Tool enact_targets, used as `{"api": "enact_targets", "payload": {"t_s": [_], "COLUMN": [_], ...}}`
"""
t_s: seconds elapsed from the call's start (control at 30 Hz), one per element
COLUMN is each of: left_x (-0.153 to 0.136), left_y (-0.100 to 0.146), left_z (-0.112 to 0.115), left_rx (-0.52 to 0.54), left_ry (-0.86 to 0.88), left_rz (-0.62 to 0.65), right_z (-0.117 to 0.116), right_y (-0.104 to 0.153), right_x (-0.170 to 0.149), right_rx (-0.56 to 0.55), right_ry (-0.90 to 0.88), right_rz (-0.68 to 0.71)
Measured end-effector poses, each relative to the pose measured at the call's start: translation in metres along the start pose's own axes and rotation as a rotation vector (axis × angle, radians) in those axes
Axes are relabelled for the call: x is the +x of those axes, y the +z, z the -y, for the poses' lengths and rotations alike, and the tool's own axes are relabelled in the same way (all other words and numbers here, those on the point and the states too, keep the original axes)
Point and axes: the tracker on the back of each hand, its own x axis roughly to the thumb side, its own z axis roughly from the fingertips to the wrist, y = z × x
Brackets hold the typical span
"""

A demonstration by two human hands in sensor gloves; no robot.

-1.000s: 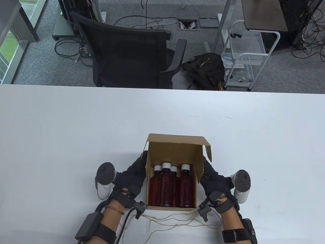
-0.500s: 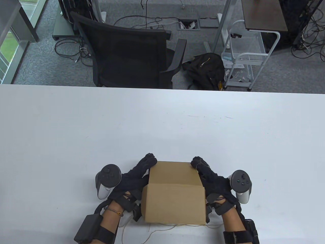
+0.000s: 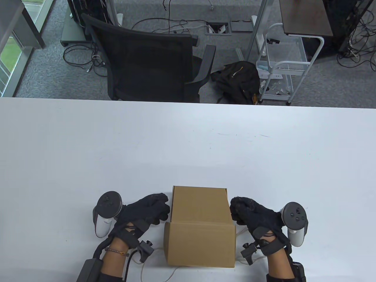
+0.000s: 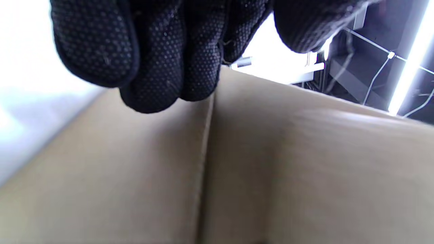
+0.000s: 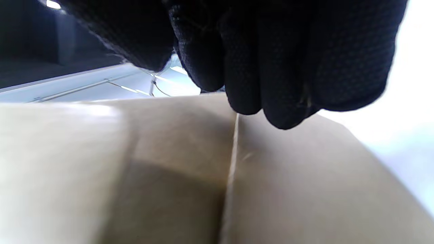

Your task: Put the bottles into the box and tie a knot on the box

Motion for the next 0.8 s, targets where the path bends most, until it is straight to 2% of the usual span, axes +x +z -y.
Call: {"api": "enact_targets", "payload": {"t_s": [0.07,0.13,0.23,0.37,0.43,0.5,0.53,0.6,0.67,0.8], "left_x": [0.001,0.003,0.004,0.007,0.010,0.012,0.014,0.015,0.018,0.026], "left_y": [0.001,0.003,0.004,0.000,-0.002,-0.003,-0.002,0.000,0.002,0.006], "left_z": [0.004,0.005,0.007,0.021,0.027,0.029,0.029,0.030,0.032,0.032], "left_rx": [-0.032,0.001,-0.011,-0.157,-0.207,-0.182,-0.138,-0.071,-0.054,0.037], "left_ry": [0.027,0.016,0.056,0.170,0.160,0.084,0.035,-0.001,-0.053,-0.230], "left_rz": [0.007,0.031,0.062,0.114,0.127,0.113,0.100,0.094,0.063,0.035], "right_z": [-0.004,-0.005,-0.008,-0.022,-0.030,-0.033,-0.034,-0.034,-0.033,-0.031], "right_y": [0.000,0.000,-0.002,-0.007,-0.007,-0.007,-0.006,-0.006,-0.003,0.002], "right_x": [0.000,-0.002,-0.005,-0.007,-0.005,0.000,0.002,0.004,0.006,0.012], "right_rx": [0.021,0.004,0.012,0.088,0.125,0.128,0.083,0.051,0.020,-0.032], "right_ry": [-0.014,-0.007,-0.110,-0.226,-0.218,-0.135,-0.072,-0.043,0.017,0.118], "right_rz": [0.031,0.056,0.078,0.144,0.161,0.174,0.165,0.171,0.150,0.102]}}
